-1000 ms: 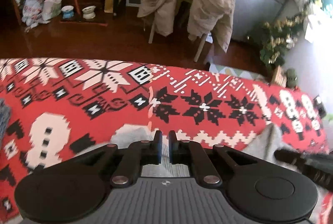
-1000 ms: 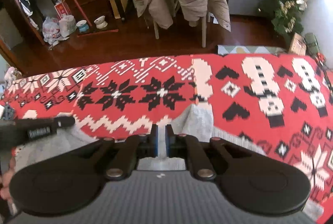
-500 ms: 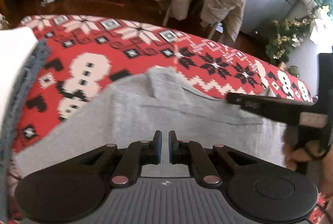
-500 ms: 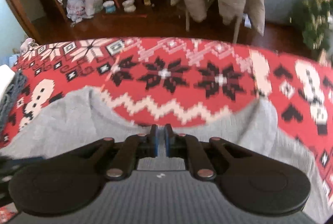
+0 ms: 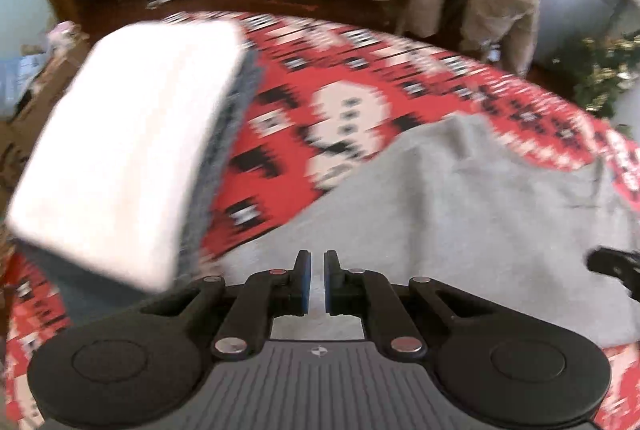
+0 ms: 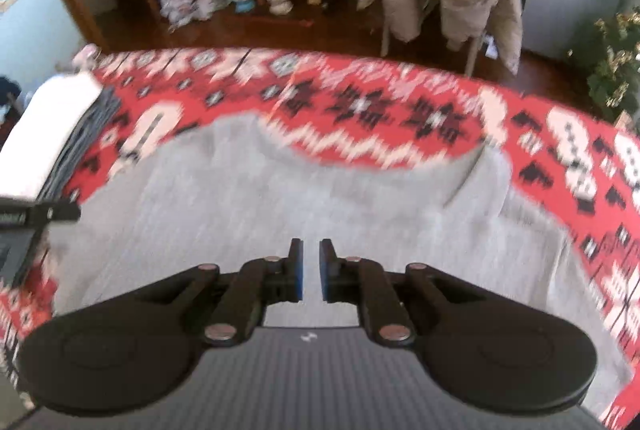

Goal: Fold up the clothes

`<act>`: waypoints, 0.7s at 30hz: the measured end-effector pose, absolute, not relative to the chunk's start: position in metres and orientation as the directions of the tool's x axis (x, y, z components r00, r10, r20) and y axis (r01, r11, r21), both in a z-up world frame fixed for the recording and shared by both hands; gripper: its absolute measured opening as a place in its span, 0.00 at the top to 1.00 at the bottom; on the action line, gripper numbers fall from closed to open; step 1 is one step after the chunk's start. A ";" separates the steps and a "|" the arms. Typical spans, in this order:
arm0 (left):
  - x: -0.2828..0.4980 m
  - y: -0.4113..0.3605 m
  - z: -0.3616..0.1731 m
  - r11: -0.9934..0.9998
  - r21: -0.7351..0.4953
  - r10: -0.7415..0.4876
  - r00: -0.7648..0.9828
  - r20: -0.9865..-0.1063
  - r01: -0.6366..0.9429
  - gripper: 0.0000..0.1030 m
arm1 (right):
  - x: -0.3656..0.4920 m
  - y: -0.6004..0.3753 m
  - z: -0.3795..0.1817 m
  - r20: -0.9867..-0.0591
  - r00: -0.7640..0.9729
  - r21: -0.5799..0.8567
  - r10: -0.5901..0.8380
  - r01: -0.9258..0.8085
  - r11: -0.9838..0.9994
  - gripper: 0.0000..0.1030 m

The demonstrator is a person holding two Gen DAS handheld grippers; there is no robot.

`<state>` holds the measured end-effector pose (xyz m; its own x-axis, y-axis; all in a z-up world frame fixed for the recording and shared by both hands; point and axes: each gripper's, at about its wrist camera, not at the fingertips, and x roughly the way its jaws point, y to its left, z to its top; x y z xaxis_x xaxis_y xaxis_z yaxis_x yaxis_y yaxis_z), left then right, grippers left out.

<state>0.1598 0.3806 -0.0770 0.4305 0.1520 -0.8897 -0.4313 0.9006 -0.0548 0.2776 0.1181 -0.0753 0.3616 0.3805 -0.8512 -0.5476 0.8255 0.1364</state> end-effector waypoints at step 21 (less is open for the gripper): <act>0.136 0.439 -0.103 0.635 -0.322 0.068 0.467 -0.882 -0.702 0.69 | 0.221 0.154 -0.069 -0.893 0.260 0.188 0.367 -0.527 0.829 0.88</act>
